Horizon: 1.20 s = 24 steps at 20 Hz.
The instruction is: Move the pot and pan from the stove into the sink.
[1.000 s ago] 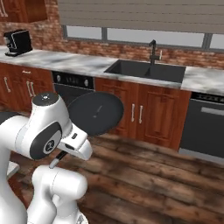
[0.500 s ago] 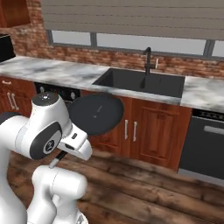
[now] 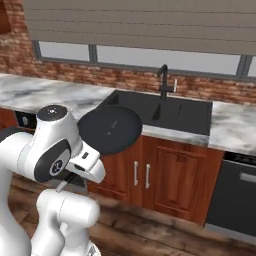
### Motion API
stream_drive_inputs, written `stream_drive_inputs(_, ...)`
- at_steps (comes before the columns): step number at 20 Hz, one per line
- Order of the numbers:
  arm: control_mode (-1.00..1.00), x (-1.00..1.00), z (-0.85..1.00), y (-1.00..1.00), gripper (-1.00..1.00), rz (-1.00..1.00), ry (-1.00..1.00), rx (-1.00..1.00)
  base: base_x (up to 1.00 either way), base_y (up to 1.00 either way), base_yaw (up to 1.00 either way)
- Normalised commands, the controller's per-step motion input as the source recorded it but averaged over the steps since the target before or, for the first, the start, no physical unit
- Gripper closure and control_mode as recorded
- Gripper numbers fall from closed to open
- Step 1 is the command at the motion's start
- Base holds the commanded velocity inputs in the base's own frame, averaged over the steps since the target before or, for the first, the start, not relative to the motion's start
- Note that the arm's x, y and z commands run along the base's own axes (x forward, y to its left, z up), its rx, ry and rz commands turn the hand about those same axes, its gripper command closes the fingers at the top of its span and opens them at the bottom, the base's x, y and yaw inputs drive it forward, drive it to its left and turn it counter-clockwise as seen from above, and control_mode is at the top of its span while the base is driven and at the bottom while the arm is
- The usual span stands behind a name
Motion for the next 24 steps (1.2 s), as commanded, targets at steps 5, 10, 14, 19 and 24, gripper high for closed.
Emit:
stream_drive_inputs(5,1.00,0.00,0.00,0.00,1.00,0.00,0.00,0.00,0.94,0.23,-0.06)
stream_drive_inputs(10,1.00,0.00,0.00,0.00,1.00,0.00,0.00,0.00,0.88,0.24,-0.06)
stream_drive_inputs(14,1.00,0.00,0.00,0.00,1.00,0.00,0.00,0.00,0.67,0.39,-0.07)
stream_drive_inputs(19,1.00,0.00,0.00,0.00,1.00,0.00,0.00,0.00,0.37,0.54,-0.07)
stream_drive_inputs(24,1.00,0.00,0.00,0.00,1.00,0.00,0.00,0.00,0.13,0.29,-0.03)
